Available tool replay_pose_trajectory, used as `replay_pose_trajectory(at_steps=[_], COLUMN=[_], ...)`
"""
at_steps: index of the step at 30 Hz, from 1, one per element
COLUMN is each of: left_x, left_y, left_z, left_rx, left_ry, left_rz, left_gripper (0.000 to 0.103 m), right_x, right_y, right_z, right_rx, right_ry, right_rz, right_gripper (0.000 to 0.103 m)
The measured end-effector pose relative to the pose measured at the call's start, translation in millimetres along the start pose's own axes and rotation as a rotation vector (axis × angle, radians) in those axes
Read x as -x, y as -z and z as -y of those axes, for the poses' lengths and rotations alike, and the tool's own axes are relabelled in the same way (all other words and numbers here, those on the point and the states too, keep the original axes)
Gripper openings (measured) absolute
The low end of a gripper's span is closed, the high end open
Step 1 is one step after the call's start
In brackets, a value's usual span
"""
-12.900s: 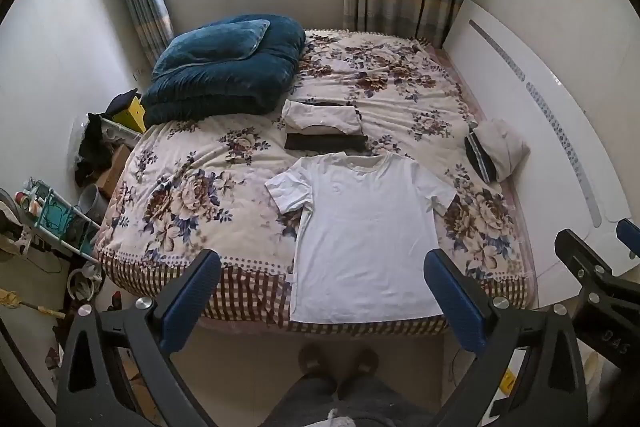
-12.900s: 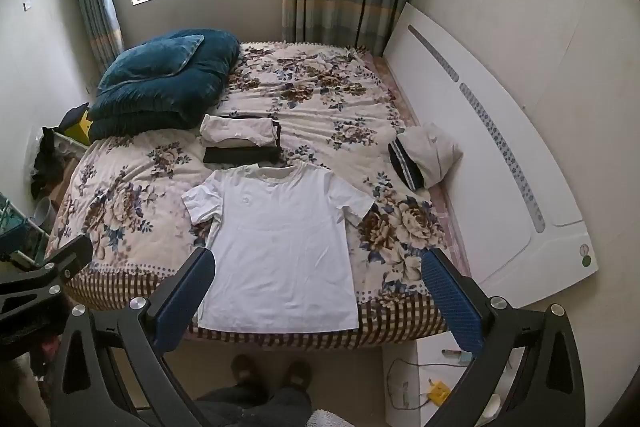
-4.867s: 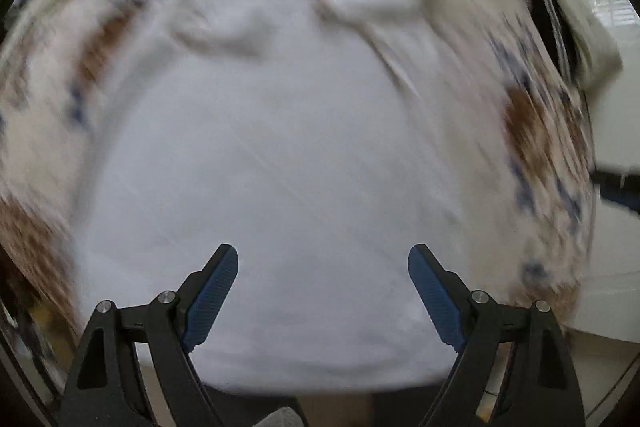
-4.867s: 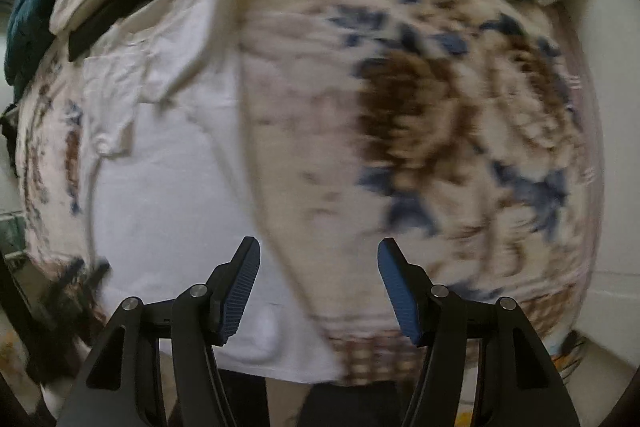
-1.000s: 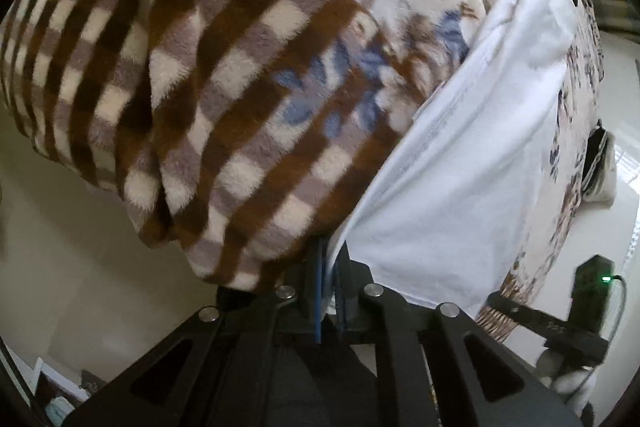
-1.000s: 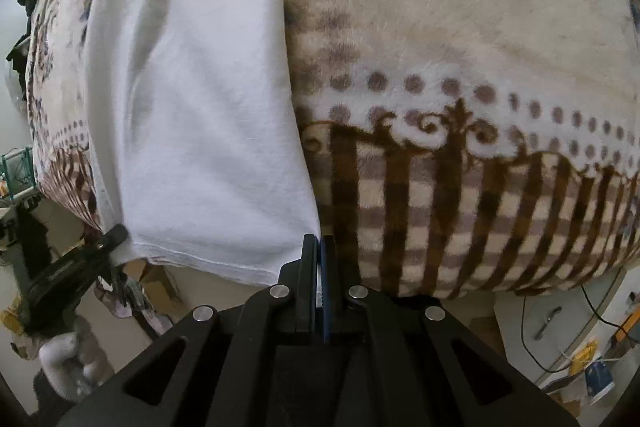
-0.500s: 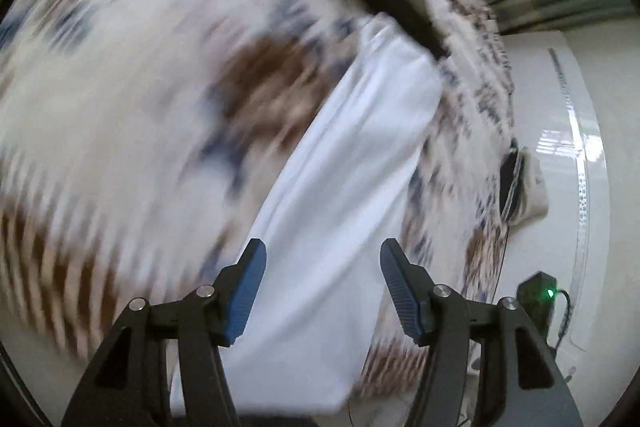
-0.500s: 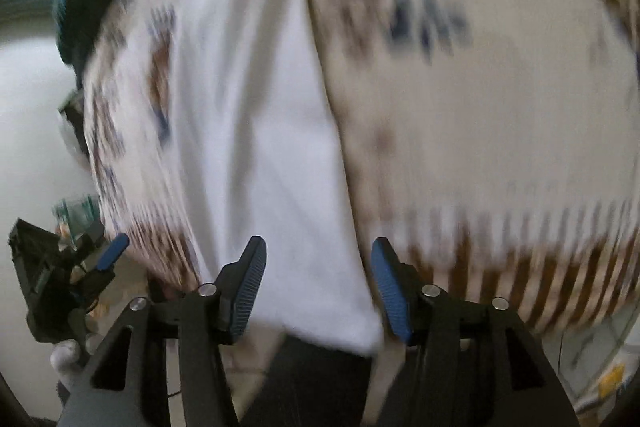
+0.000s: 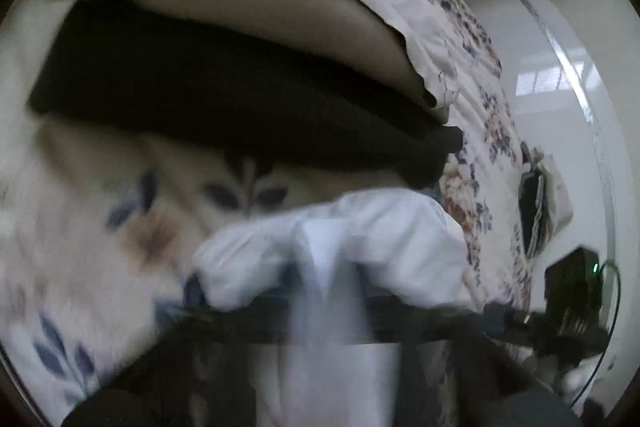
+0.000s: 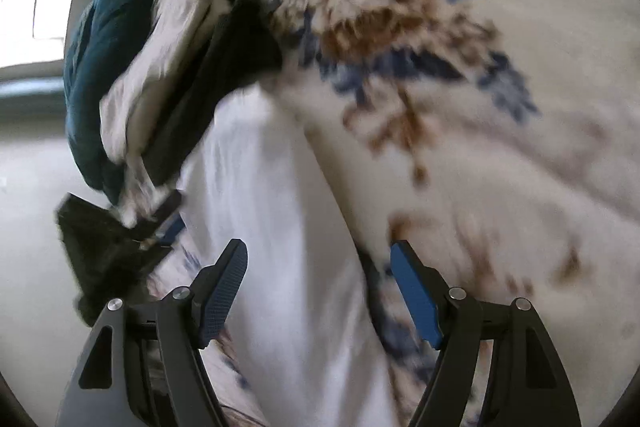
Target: Fold small clothes
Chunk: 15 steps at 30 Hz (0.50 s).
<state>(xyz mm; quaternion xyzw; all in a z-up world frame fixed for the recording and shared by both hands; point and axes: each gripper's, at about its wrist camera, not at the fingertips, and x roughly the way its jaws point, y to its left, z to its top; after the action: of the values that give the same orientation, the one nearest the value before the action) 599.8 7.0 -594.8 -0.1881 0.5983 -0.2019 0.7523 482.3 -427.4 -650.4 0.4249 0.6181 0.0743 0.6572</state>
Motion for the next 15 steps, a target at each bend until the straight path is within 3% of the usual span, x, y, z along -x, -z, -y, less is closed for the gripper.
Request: replay_pose_trajectory(at_steps=[5, 11, 13, 15], left_x=[13.8, 4.7, 13.8, 22.6], left_y=[-3.3, -14.3, -13.5, -8.9], left_z=[-21.0, -42.1, -47.1, -56.6], left_rx=[0.023, 0.102, 0.125, 0.153], left_ry=[-0.033, 0.024, 0.075, 0.105], left_rz=[0.047, -0.009, -0.007, 0.032], left_gripper=[0.002, 0.008, 0.030, 0.074], right_x=[2.5, -14.4, -30.4, -51.6], right_y=[-27.0, -44.6, -50.3, -58.9], right_z=[4.6, -11.3, -24.2, -34.1], right_rx=[-0.068, -0.034, 0.000, 0.025], right_ry=[-0.061, -0.027, -0.017, -0.022], right_rz=[0.020, -0.005, -0.021, -0.058], right_gripper=[0.076, 0.076, 0.076, 0.076])
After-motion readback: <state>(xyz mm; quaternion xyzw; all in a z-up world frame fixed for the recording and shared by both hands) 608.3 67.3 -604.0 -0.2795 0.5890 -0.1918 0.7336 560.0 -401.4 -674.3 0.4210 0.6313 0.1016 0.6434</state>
